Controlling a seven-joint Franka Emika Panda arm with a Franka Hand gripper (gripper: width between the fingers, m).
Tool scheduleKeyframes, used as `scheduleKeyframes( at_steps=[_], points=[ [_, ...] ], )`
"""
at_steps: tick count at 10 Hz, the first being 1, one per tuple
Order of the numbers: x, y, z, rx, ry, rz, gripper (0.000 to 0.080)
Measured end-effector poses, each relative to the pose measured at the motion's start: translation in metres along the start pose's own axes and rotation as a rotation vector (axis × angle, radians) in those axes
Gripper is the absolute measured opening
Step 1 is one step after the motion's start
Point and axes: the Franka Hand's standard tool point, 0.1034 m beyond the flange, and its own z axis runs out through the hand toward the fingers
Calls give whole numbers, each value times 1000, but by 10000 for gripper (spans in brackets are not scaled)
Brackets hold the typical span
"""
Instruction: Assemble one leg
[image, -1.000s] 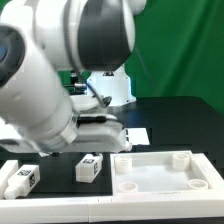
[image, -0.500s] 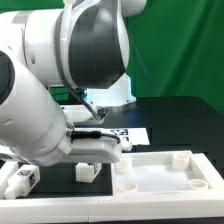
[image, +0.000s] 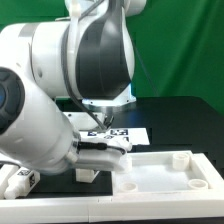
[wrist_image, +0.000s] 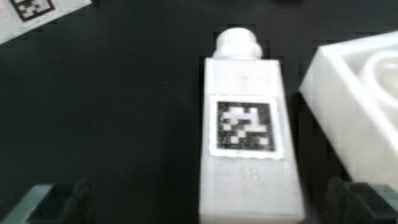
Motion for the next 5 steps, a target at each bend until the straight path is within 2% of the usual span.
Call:
scheduleKeyframes(
  at_steps=[2,5],
  points=[
    [6,-3,7,-5,14,0,648],
    [5,-3,9,-6,12,-7,648]
  ],
)
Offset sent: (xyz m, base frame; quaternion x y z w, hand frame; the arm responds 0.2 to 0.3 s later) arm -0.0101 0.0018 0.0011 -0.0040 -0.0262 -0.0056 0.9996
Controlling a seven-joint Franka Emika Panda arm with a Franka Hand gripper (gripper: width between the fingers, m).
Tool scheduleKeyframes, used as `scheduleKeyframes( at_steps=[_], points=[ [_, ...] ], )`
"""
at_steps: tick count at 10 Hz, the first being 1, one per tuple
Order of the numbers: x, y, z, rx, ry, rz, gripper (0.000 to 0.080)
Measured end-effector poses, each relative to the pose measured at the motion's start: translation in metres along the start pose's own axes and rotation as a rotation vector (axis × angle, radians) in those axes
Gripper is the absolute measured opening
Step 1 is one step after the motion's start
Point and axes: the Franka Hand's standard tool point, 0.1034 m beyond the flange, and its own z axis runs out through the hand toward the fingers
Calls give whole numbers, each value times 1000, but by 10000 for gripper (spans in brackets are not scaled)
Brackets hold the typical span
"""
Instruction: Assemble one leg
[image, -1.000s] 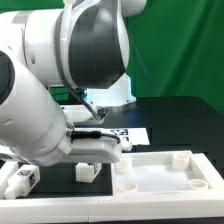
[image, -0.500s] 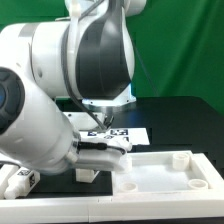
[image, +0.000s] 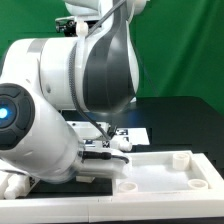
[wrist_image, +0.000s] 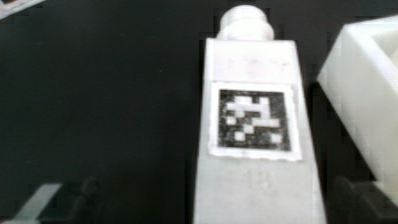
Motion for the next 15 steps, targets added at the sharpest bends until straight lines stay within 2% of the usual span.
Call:
scheduleKeyframes(
  at_steps=[1,2,3,4,6,7,8,9,10,11,12,13,15],
  points=[
    [0,0,0,0,0,-1,510],
    [0,0,0,0,1,-1,510],
    [0,0,0,0,1,-1,372],
    [1,0,-1,0,4,-2,285],
    [5,-1,-15,0,76,-26,286],
    [3,-4,-32,1,165,-45,286],
    [-12,-5,-44,7,200,-51,286],
    [-23,-12,-65,10,260,-53,286],
    [-34,-27,-86,11,333,-58,286],
    [-45,-49,-99,14,416,-45,286],
    [-53,-68,-104,16,480,-33,287],
    [-49,-80,-104,18,573,-34,287],
    [-44,-82,-108,27,735,-44,287]
  ],
)
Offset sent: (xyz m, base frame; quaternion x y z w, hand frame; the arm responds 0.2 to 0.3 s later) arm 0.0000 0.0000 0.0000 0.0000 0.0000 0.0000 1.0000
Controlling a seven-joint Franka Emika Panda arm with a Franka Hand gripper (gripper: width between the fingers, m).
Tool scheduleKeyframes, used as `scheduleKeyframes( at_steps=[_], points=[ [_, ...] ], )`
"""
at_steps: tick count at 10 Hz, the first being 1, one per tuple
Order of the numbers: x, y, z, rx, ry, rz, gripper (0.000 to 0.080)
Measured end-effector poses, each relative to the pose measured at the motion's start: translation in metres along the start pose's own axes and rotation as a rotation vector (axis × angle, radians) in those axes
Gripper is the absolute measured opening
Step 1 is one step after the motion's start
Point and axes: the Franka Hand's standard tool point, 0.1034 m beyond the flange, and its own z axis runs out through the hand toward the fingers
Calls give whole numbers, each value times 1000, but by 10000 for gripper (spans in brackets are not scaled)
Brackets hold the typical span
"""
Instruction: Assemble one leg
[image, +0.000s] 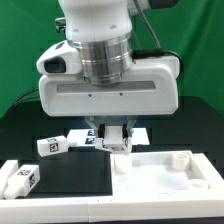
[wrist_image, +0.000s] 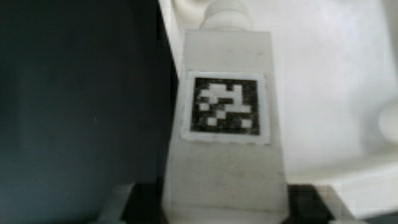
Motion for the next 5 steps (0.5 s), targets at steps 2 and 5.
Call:
scheduleKeyframes(
  at_steps=[2,5],
  points=[
    [-11,-31,-4,-25,178,36,287],
    [-48,-101,-26,3,420,-63,287]
  ],
)
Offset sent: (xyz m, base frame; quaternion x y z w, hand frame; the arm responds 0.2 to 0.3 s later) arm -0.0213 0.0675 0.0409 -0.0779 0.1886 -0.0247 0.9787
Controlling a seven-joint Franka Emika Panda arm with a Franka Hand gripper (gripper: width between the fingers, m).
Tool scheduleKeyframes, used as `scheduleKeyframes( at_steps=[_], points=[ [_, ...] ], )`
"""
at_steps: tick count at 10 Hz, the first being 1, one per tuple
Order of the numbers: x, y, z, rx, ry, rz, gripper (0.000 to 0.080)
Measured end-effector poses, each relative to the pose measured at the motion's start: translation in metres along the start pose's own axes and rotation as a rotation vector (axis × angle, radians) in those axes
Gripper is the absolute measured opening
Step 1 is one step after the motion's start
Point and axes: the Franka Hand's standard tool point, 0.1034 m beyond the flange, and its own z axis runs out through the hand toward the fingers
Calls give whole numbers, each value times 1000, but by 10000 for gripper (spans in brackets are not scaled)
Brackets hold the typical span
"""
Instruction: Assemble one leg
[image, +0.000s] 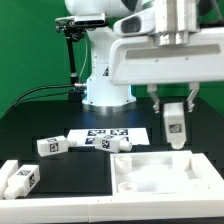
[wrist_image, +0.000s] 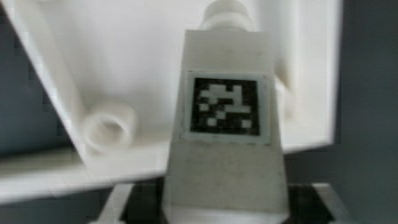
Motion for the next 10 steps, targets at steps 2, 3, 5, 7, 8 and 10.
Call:
scheduleKeyframes(
  at_steps=[2,3,5,7,8,10],
  points=[
    [-2,11,5,50,160,43,287],
    [-2,0,5,77,215,30,287],
    [13,2,17,56,239,-74,287],
    [23,-15,15,65,291,-147,287],
    [23,-12,16,64,284,-117,287],
    [22,-12,16,64,284,-123,287]
  ],
)
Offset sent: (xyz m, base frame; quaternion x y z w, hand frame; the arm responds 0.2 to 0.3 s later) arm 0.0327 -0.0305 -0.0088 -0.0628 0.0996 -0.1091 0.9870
